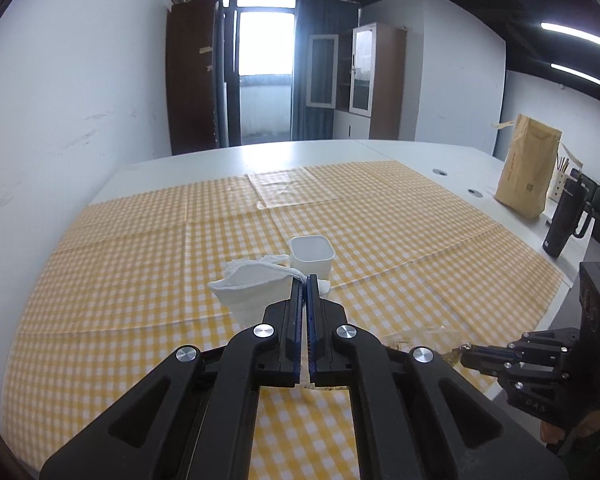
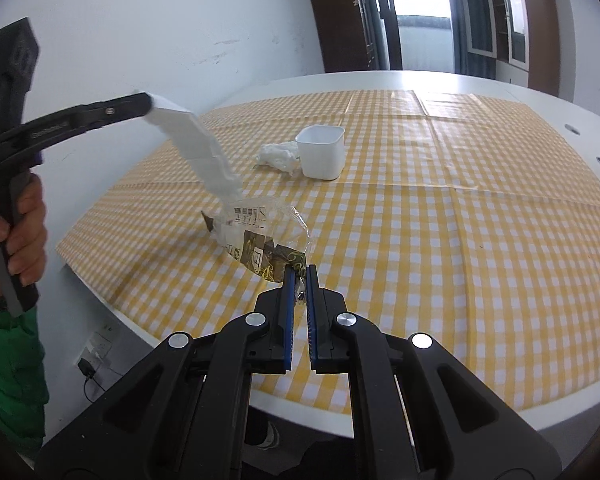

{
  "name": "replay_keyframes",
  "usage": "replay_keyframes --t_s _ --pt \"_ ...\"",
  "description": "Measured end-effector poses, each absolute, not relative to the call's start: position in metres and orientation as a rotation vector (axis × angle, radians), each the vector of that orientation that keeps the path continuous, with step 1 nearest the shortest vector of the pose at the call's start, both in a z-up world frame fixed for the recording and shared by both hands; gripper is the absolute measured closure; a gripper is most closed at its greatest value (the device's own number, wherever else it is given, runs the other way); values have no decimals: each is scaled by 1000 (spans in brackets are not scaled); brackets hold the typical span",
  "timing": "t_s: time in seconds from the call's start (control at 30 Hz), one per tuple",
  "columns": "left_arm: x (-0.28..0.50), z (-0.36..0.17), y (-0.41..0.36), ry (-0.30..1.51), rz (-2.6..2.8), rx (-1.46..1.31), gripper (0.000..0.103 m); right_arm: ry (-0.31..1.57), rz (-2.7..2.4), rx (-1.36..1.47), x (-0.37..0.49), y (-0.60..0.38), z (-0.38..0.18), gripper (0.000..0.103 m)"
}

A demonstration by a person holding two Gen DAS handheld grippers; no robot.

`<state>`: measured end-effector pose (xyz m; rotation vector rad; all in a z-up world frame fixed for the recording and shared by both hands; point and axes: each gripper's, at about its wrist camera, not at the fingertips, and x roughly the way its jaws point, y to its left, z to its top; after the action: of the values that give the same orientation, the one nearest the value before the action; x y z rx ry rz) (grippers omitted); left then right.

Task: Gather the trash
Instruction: 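Carry the tissue and foil wrapper down over the wastebasket with both tools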

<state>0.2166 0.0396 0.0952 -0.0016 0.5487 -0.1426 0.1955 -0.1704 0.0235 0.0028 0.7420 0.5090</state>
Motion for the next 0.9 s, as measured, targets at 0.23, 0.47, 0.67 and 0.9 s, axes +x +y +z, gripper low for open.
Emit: replay_keyframes --t_s 0.23,0.47,0.67,0.9 --pt "160 109 46 490 -138 -9 102 692 499 -10 161 -171 37 98" --pt "105 125 51 417 -145 -45 102 673 478 -14 128 -184 38 98" --pt "60 133 54 367 -155 -45 102 633 473 -36 84 -191 37 98" --pt "12 132 53 330 -169 -63 102 639 485 -53 45 -191 19 98"
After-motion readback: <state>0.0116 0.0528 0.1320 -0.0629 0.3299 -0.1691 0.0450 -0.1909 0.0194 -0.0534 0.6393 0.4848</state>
